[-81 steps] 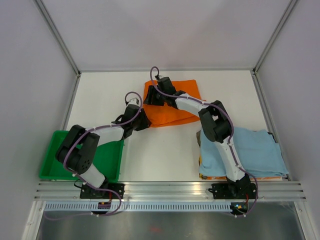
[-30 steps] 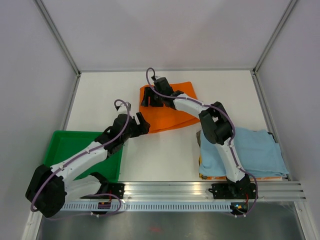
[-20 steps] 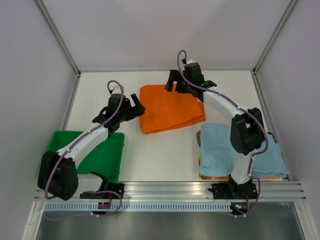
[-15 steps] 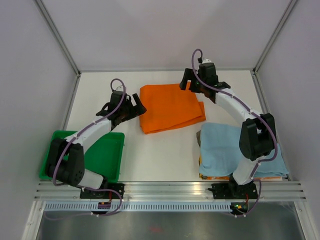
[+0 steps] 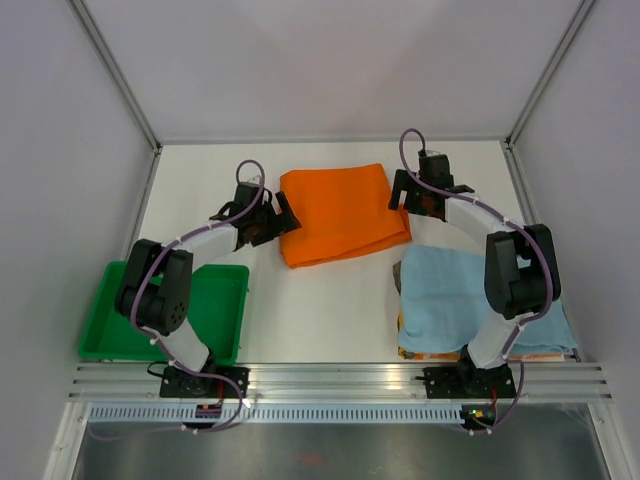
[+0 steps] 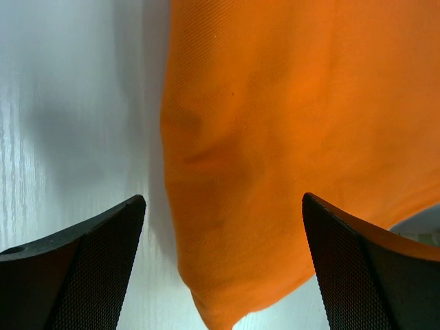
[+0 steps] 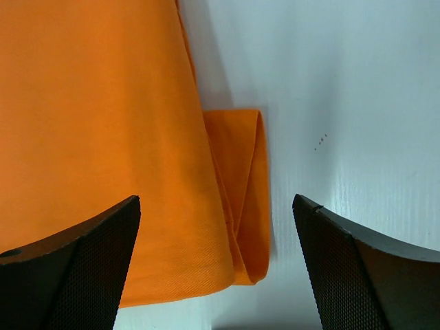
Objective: Fold and stack the trousers
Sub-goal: Fold the trousers, then neatly place the folded trousers to the corner
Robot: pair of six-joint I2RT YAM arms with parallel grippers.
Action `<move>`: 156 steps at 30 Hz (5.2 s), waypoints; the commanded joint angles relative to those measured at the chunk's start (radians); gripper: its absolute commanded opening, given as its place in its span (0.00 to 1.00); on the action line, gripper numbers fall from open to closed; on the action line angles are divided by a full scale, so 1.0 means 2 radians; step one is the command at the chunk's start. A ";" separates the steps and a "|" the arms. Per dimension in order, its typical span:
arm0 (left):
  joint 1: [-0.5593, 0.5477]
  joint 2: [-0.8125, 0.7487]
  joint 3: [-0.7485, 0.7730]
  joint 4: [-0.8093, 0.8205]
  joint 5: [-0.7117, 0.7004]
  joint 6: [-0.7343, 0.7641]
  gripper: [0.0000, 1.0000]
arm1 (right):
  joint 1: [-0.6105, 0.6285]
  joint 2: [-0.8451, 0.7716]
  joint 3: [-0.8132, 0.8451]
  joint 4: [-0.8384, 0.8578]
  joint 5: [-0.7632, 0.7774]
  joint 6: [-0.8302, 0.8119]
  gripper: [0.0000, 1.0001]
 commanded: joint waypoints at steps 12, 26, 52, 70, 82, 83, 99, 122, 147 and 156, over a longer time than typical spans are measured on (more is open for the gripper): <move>0.001 0.096 0.066 0.036 -0.021 0.001 0.99 | -0.005 0.064 -0.035 0.067 -0.088 0.023 0.93; 0.001 0.167 0.115 0.062 0.005 0.005 0.84 | -0.004 0.126 -0.031 0.117 -0.141 0.062 0.60; 0.022 0.039 0.175 0.017 0.037 0.038 0.02 | -0.001 -0.019 0.102 0.016 -0.084 0.011 0.00; -0.148 -0.155 0.091 -0.032 0.044 -0.004 0.02 | -0.009 -0.419 0.047 -0.397 0.370 0.062 0.00; -0.350 -0.105 0.062 0.066 -0.046 -0.068 0.02 | -0.009 -0.537 -0.046 -0.399 0.651 -0.013 0.00; -0.358 -0.090 0.062 0.083 -0.048 -0.070 0.02 | -0.009 -0.532 -0.058 -0.392 0.671 -0.034 0.00; -0.381 0.009 0.072 0.139 -0.044 -0.067 0.02 | -0.140 -0.565 -0.227 -0.199 0.682 -0.271 0.00; -0.365 0.014 0.048 0.093 -0.063 -0.081 0.02 | -0.208 -0.644 -0.225 -0.350 0.560 -0.301 0.00; -0.363 -0.081 0.069 0.020 -0.054 0.001 0.87 | -0.183 -0.432 0.145 -0.439 0.303 -0.237 0.86; -0.362 -0.109 0.078 -0.016 -0.067 -0.028 0.71 | -0.183 -0.469 0.012 -0.327 0.103 -0.170 0.63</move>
